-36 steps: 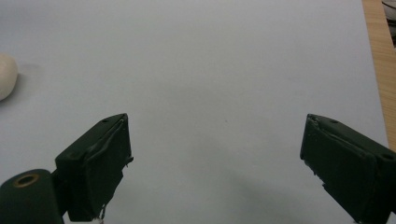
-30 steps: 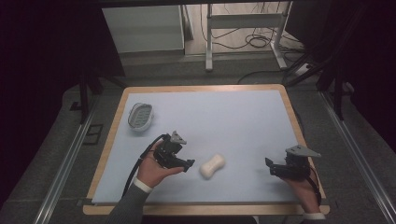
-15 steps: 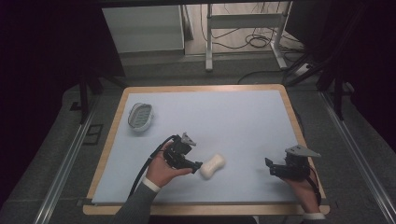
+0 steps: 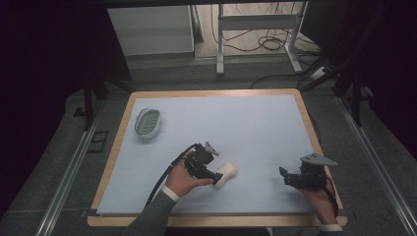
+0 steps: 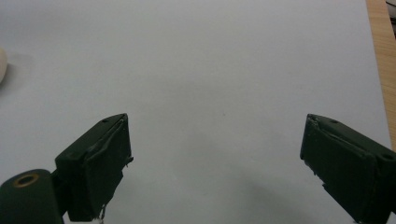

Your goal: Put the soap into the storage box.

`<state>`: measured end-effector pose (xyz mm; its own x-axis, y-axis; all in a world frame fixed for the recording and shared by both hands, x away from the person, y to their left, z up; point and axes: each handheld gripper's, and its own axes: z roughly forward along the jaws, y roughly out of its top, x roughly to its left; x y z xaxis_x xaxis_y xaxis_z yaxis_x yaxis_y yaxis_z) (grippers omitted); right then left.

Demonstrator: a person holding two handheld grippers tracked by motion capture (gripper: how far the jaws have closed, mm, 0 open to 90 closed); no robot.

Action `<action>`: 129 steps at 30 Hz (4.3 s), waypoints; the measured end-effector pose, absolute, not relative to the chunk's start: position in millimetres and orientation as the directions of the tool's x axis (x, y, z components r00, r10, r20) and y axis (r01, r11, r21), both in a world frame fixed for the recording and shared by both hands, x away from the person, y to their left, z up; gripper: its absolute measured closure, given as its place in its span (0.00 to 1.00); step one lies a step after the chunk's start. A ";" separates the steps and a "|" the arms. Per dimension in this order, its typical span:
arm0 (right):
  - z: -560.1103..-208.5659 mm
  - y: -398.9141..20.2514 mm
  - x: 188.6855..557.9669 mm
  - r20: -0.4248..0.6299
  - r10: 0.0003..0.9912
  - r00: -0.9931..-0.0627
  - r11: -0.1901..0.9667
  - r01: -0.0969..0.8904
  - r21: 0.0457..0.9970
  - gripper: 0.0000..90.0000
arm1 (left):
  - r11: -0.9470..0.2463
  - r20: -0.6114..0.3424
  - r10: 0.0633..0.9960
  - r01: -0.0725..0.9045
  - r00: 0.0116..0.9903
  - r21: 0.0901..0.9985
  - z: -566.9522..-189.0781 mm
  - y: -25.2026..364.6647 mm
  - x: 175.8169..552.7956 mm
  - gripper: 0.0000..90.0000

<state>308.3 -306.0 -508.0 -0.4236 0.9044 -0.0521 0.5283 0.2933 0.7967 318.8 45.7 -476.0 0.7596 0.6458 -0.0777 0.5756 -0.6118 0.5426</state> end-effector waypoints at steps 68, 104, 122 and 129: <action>-510.8 -313.4 311.0 -0.050 0.912 -0.408 0.287 0.544 0.789 0.10 | -0.732 -0.041 0.597 0.564 0.802 0.383 -498.6 6.9 342.9 0.55; -511.8 -315.0 311.4 -0.049 0.913 -0.406 0.286 0.548 0.786 0.10 | -0.649 -0.040 0.670 0.611 0.741 0.454 -469.3 49.5 359.9 0.55; -513.4 -315.9 312.2 -0.046 0.913 -0.405 0.287 0.557 0.779 0.10 | -0.616 -0.051 0.702 0.642 0.710 0.457 -468.1 72.3 372.8 0.55; -514.0 -315.2 312.4 -0.046 0.912 -0.408 0.289 0.560 0.776 0.10 | -0.600 -0.050 0.716 0.651 0.696 0.466 -467.2 80.4 374.4 0.55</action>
